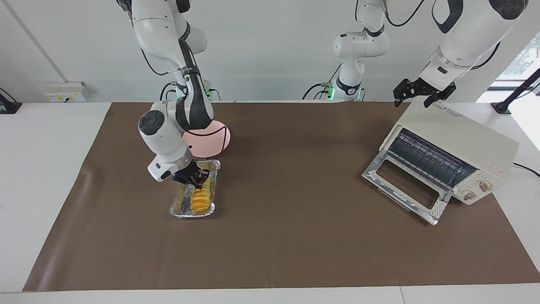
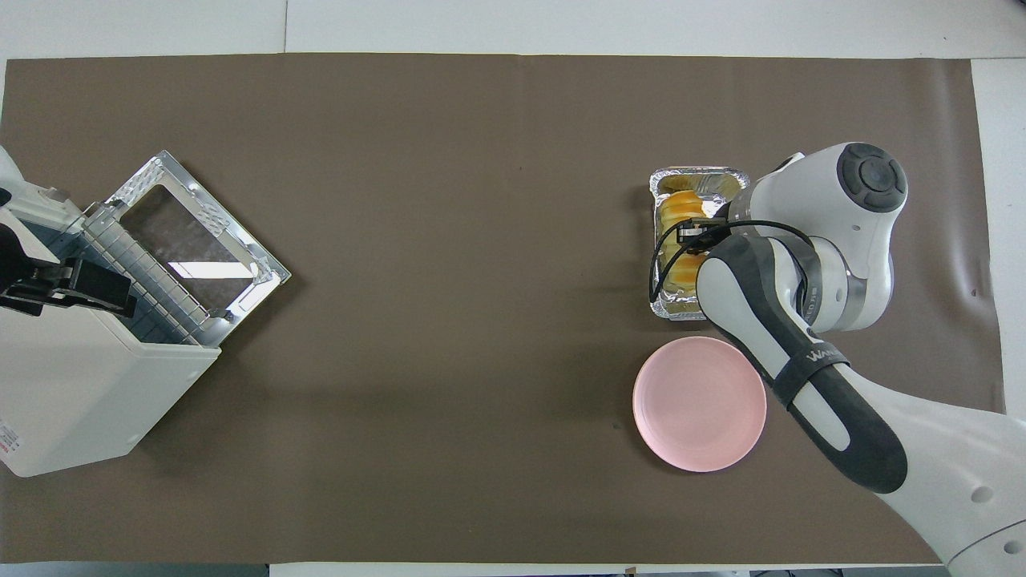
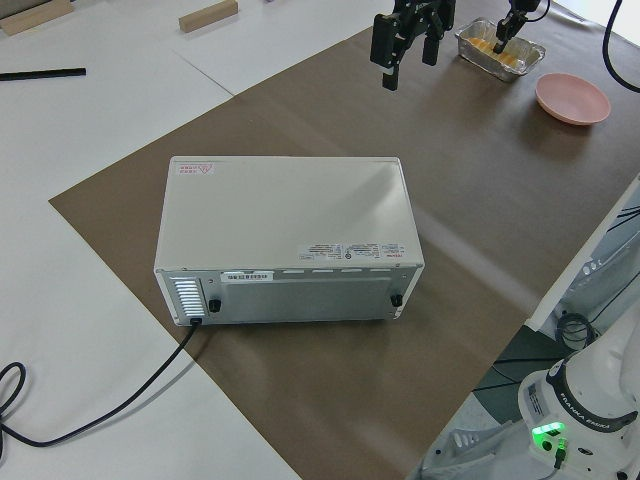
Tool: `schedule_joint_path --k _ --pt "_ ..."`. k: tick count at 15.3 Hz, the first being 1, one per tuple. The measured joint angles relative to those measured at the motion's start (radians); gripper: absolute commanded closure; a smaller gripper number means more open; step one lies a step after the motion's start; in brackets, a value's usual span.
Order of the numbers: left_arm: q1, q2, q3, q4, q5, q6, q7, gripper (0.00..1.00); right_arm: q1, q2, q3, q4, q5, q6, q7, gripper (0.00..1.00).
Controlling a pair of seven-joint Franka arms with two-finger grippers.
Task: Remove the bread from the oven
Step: 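Grasp the bread slices in the tray with the right gripper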
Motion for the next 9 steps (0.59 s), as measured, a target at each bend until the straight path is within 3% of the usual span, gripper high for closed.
schedule_joint_path --k 4,9 --pt "0.000 0.000 0.000 0.000 0.000 0.000 0.000 0.00 -0.011 -0.013 -0.003 0.003 0.000 -0.032 0.000 1.00" --pt "0.000 0.000 0.000 0.000 0.000 0.000 0.000 0.00 -0.021 -0.104 -0.013 0.089 0.000 -0.248 0.001 1.00"
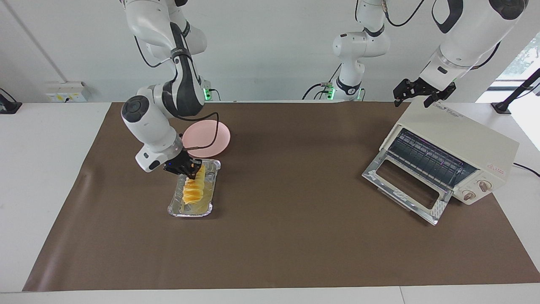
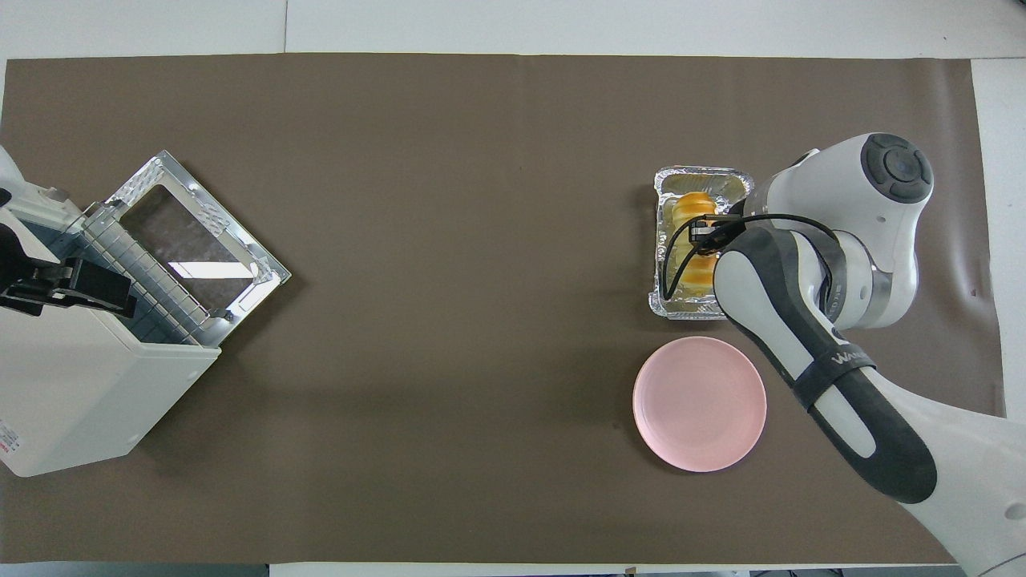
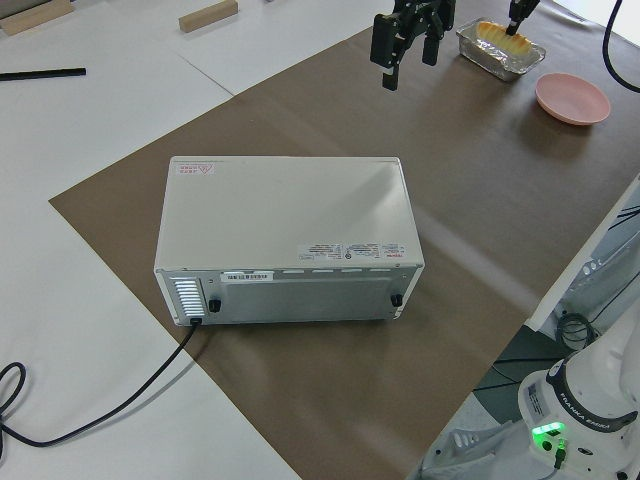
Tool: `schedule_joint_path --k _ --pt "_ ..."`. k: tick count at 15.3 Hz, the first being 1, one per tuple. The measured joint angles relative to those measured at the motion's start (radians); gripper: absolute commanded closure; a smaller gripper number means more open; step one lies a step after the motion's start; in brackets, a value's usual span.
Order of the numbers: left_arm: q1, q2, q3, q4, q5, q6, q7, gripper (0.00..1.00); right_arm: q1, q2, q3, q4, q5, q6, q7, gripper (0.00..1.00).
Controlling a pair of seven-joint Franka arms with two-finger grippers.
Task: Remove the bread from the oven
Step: 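Grasp the bread slices in the tray with the right gripper, then lift the bread onto the pink plate and open the right gripper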
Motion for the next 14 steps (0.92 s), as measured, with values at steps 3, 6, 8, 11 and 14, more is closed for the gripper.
schedule_joint_path --k 3,6,8,11,14 --pt "0.000 0.000 0.000 0.000 0.000 0.000 0.000 0.00 -0.017 -0.072 -0.001 0.043 0.000 -0.145 0.004 1.00" --pt "0.000 0.000 0.000 0.000 0.000 0.000 0.000 0.00 -0.021 -0.141 0.001 0.022 0.000 -0.271 0.013 1.00" --pt "0.000 0.000 0.000 0.000 0.000 0.000 0.000 0.00 -0.013 -0.193 0.004 -0.031 -0.001 -0.311 0.041 1.00" --pt "0.000 0.000 0.000 0.000 0.000 0.000 0.000 0.00 0.018 -0.287 0.009 -0.161 -0.004 -0.317 0.081 1.00" --pt "0.000 0.000 0.000 0.000 0.000 0.000 0.000 0.00 0.057 -0.370 0.015 -0.298 -0.004 -0.301 0.112 1.00"
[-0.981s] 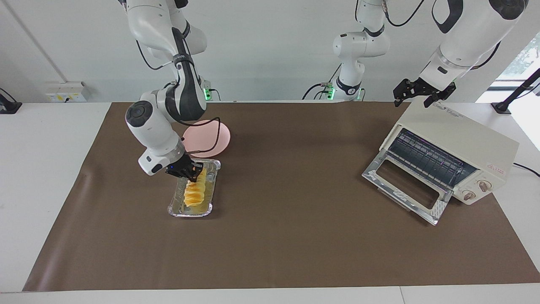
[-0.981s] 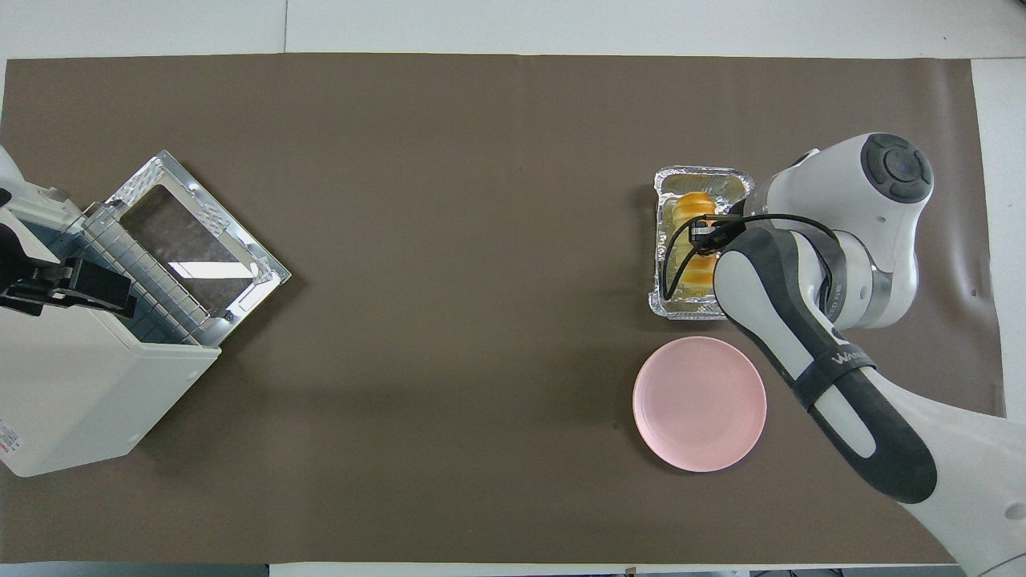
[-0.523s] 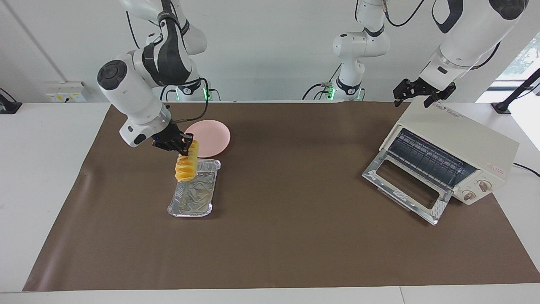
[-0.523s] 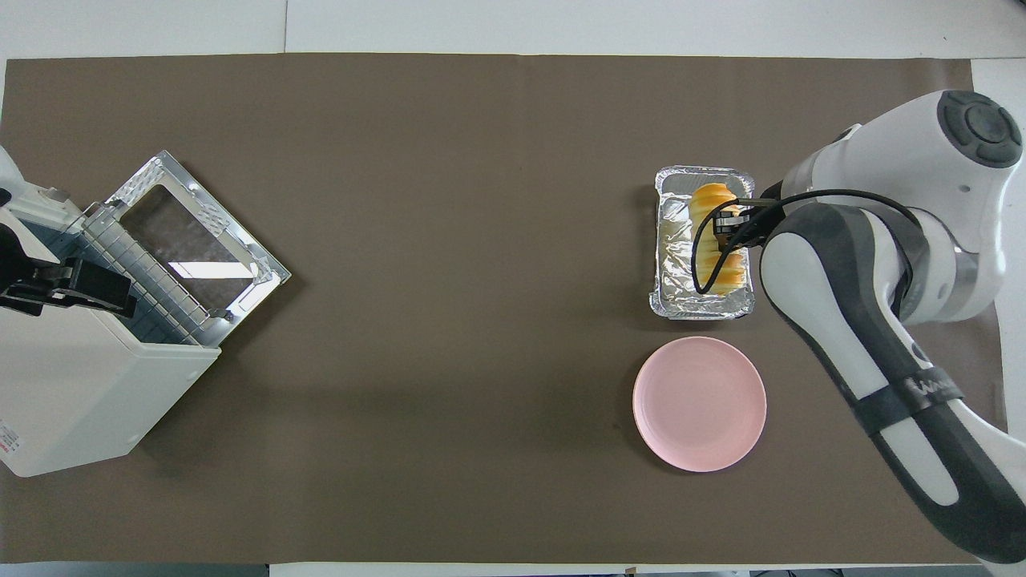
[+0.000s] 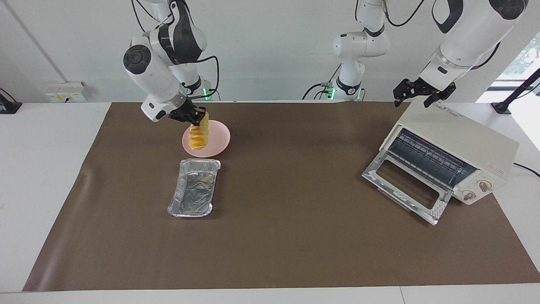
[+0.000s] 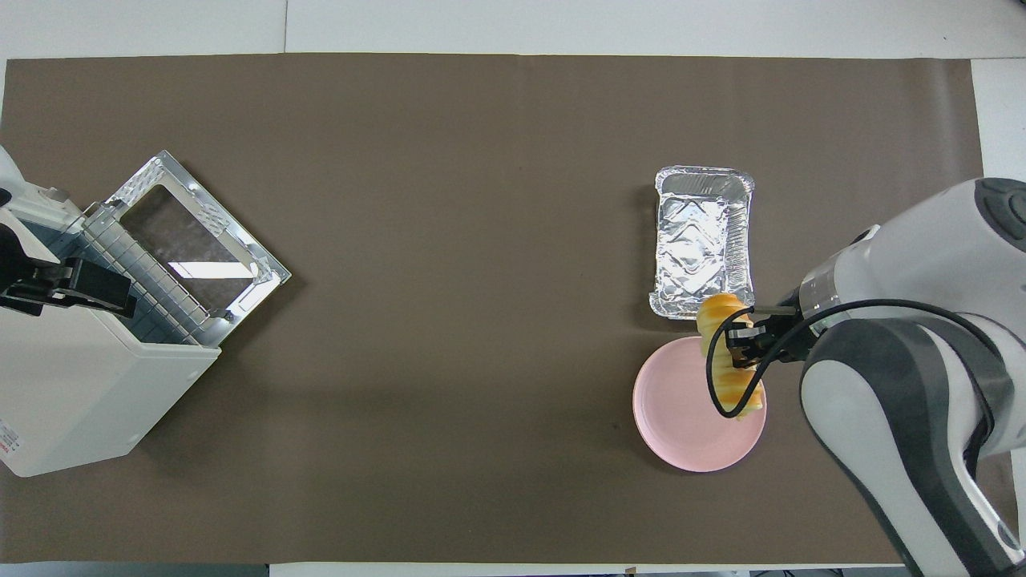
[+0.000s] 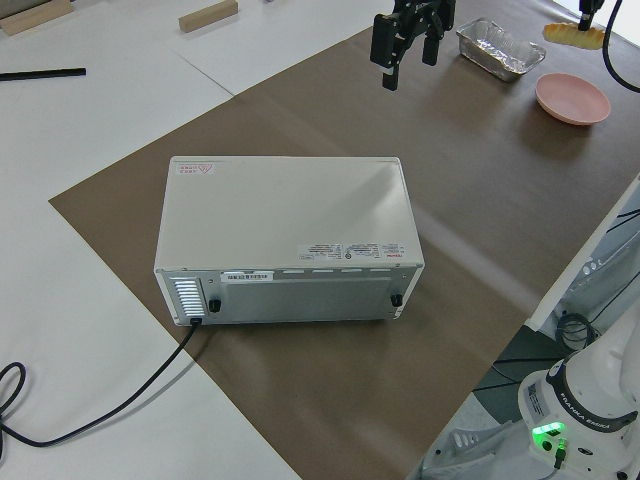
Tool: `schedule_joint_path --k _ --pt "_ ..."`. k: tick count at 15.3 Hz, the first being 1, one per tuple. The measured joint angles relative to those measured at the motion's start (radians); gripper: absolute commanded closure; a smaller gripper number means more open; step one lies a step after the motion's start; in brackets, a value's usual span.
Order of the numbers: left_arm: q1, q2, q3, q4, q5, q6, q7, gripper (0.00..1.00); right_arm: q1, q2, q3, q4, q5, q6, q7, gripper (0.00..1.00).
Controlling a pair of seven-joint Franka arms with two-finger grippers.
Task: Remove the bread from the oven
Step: 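Lift the bread onto the pink plate and open the right gripper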
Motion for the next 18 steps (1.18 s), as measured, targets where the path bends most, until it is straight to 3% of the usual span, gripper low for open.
schedule_joint_path --k 6,16,17,18 --pt "0.000 0.000 0.000 0.000 0.000 0.000 0.000 0.00 0.028 -0.093 0.013 -0.250 -0.002 0.182 0.014 1.00" --pt "0.000 0.000 0.000 0.000 0.000 0.000 0.000 0.00 0.060 -0.078 0.028 -0.399 -0.002 0.429 0.015 1.00" --pt "0.000 0.000 0.000 0.000 0.000 0.000 0.000 0.00 0.064 -0.076 0.028 -0.414 -0.002 0.449 0.015 0.72" --pt "0.000 0.000 0.000 0.000 0.000 0.000 0.000 0.00 0.068 -0.074 0.028 -0.425 -0.002 0.463 0.015 0.26"
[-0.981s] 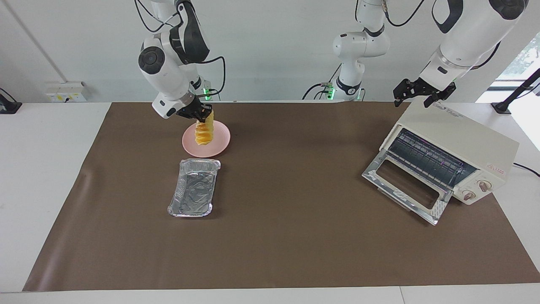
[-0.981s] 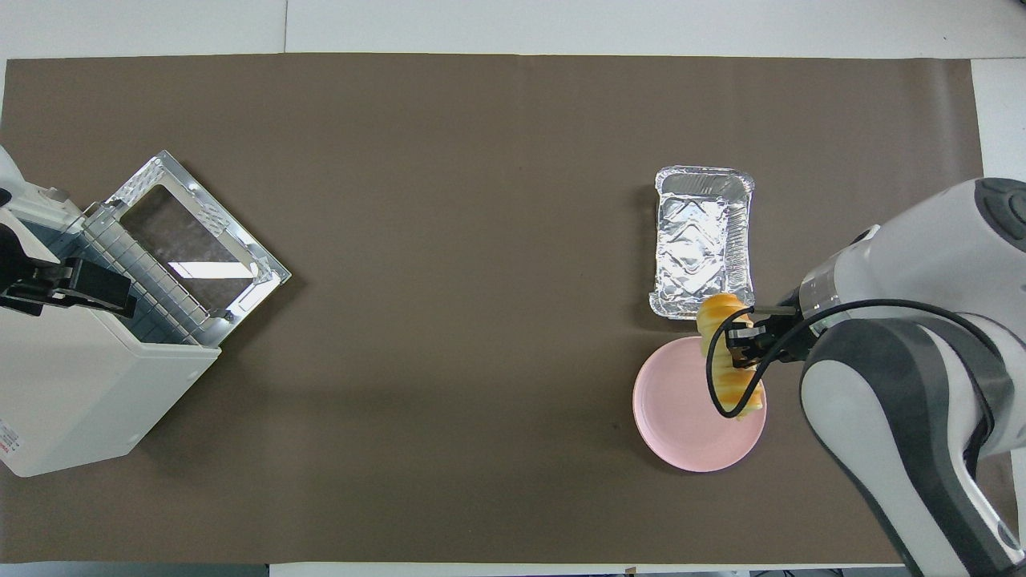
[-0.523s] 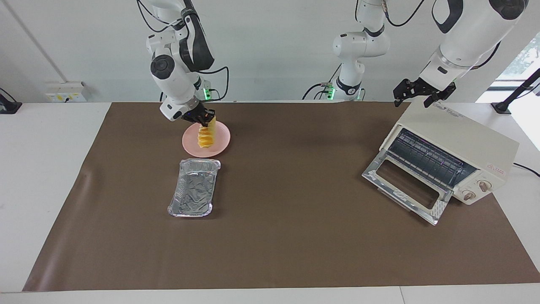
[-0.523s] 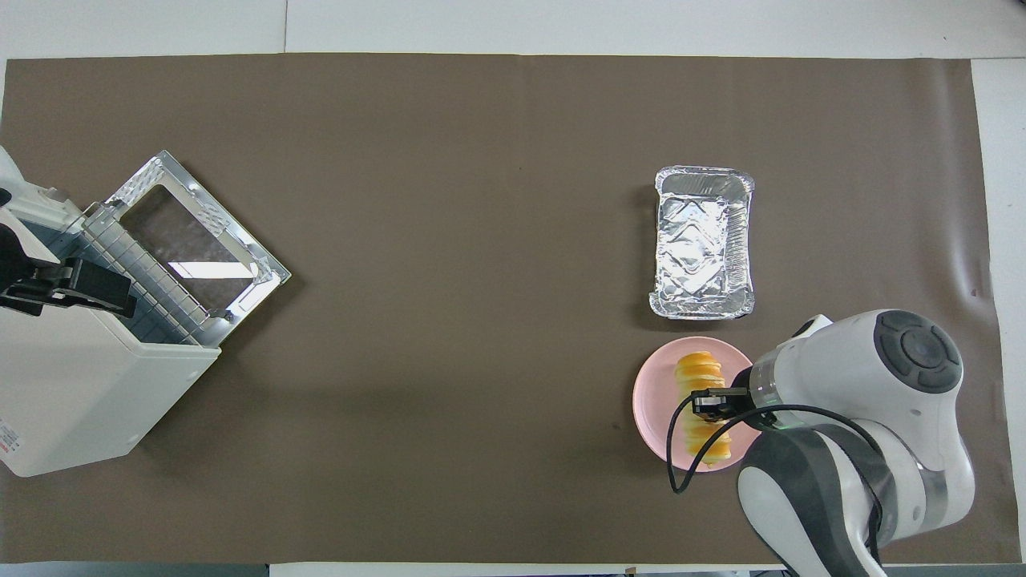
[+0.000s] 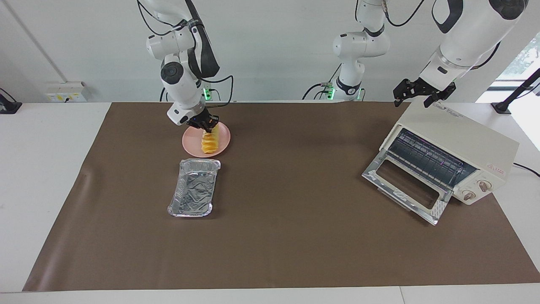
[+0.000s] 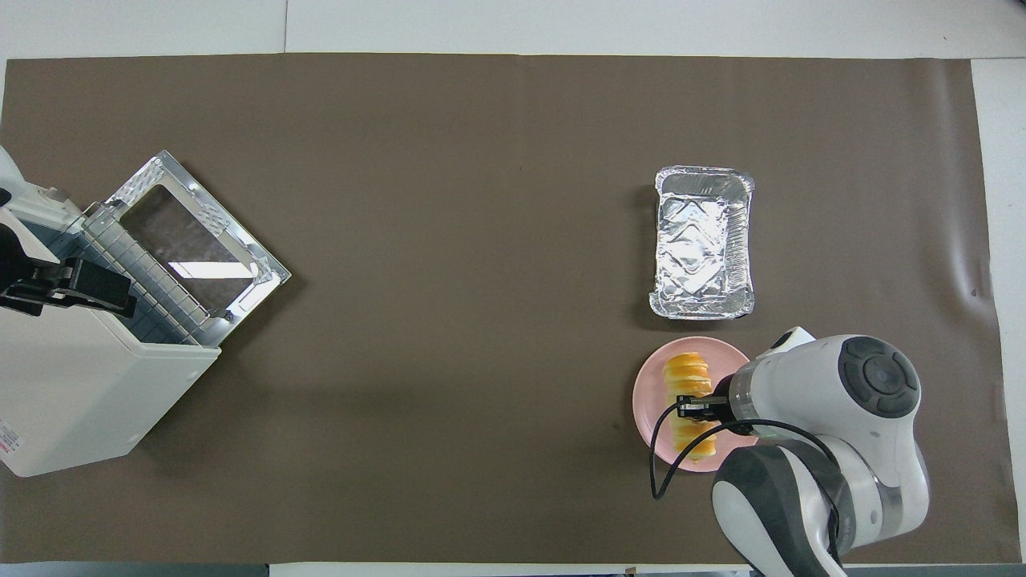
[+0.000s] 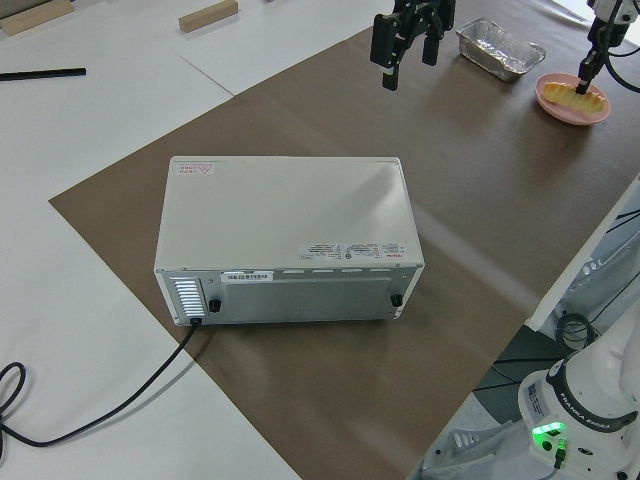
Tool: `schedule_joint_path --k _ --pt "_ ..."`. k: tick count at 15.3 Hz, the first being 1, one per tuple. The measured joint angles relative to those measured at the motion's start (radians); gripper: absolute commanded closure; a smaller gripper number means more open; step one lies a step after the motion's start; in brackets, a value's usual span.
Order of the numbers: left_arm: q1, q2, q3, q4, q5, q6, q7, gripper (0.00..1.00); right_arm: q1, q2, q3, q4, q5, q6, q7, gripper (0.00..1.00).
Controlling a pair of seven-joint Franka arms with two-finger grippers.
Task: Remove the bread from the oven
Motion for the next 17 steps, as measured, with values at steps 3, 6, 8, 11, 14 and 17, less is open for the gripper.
schedule_joint_path --k 3,6,8,11,14,17 --pt "0.000 0.000 0.000 0.000 0.000 0.000 0.000 0.00 0.002 0.002 0.000 -0.001 0.000 0.005 0.000 0.00" --pt "0.000 0.000 0.000 0.000 0.000 0.000 0.000 0.00 -0.014 0.000 -0.002 0.075 -0.001 -0.068 0.001 0.00" --pt "0.000 0.000 0.000 0.000 0.000 0.000 0.000 0.00 -0.058 -0.004 -0.005 0.194 -0.022 -0.194 0.001 0.00" --pt "0.000 0.000 0.000 0.000 0.000 0.000 0.000 0.00 -0.128 -0.015 -0.010 0.385 -0.103 -0.344 -0.002 0.00" --pt "0.000 0.000 0.000 0.000 0.000 0.000 0.000 0.00 -0.172 -0.007 -0.011 0.550 -0.126 -0.452 -0.007 0.00" --pt "0.000 0.000 0.000 0.000 0.000 0.000 0.000 0.00 -0.210 0.046 -0.012 0.717 -0.129 -0.564 -0.066 0.00"
